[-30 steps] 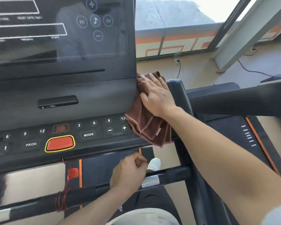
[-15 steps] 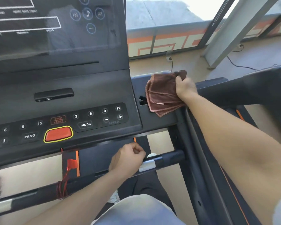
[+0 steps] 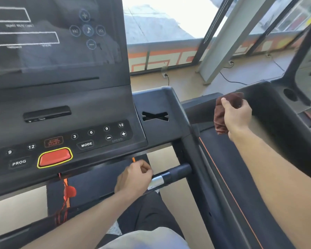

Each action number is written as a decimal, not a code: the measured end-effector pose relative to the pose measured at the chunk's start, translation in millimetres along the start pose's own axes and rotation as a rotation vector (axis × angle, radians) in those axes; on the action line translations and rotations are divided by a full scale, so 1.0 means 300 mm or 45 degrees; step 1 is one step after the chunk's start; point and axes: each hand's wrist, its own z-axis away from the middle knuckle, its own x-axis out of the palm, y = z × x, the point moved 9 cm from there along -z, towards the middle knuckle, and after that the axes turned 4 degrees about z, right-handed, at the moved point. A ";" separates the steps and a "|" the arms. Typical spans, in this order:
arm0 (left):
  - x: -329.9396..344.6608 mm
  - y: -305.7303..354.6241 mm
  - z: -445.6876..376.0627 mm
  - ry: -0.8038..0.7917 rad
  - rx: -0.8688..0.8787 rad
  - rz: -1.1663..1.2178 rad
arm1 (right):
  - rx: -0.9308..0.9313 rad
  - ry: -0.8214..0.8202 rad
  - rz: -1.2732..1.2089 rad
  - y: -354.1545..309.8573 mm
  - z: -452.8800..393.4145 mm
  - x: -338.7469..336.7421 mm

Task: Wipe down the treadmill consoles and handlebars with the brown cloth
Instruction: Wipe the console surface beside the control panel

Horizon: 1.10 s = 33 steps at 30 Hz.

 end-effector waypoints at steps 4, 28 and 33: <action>-0.002 0.002 0.000 -0.006 0.006 -0.001 | -0.348 -0.436 0.177 -0.144 0.281 0.135; -0.022 -0.004 -0.003 0.136 -0.185 0.056 | -0.719 -0.749 1.105 -0.394 0.035 0.963; -0.025 -0.001 -0.005 0.124 -0.188 0.048 | -0.344 -0.795 0.641 -0.310 -0.101 0.885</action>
